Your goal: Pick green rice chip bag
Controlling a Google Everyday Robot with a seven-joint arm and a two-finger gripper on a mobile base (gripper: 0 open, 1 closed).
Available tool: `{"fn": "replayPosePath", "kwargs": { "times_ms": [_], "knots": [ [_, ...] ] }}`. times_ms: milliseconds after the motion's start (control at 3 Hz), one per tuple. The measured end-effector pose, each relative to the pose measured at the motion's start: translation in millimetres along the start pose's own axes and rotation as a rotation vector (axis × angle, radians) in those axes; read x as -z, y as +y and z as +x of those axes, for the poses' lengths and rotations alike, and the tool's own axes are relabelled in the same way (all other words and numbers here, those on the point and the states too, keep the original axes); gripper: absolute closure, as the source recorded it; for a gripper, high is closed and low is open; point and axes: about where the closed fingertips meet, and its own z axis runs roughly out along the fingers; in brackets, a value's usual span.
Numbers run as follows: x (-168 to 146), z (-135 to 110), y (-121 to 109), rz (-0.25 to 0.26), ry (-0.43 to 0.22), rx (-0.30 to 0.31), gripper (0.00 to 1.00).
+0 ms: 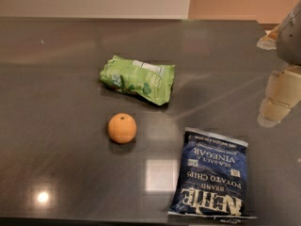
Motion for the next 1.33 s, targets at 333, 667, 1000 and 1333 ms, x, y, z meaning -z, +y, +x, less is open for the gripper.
{"fn": "replayPosePath", "kwargs": {
  "times_ms": [333,667,1000,1333],
  "knots": [
    [0.6,-1.2,-1.2,0.002,-0.004,0.002,0.0],
    [-9.6,-24.2,-23.1,-0.004,-0.05,0.012,0.0],
    [-30.6,-60.8,-50.5,-0.02,-0.101,0.029,0.0],
    [-52.2,-98.3,-78.5,-0.035,-0.15,0.034,0.0]
  ]
}}
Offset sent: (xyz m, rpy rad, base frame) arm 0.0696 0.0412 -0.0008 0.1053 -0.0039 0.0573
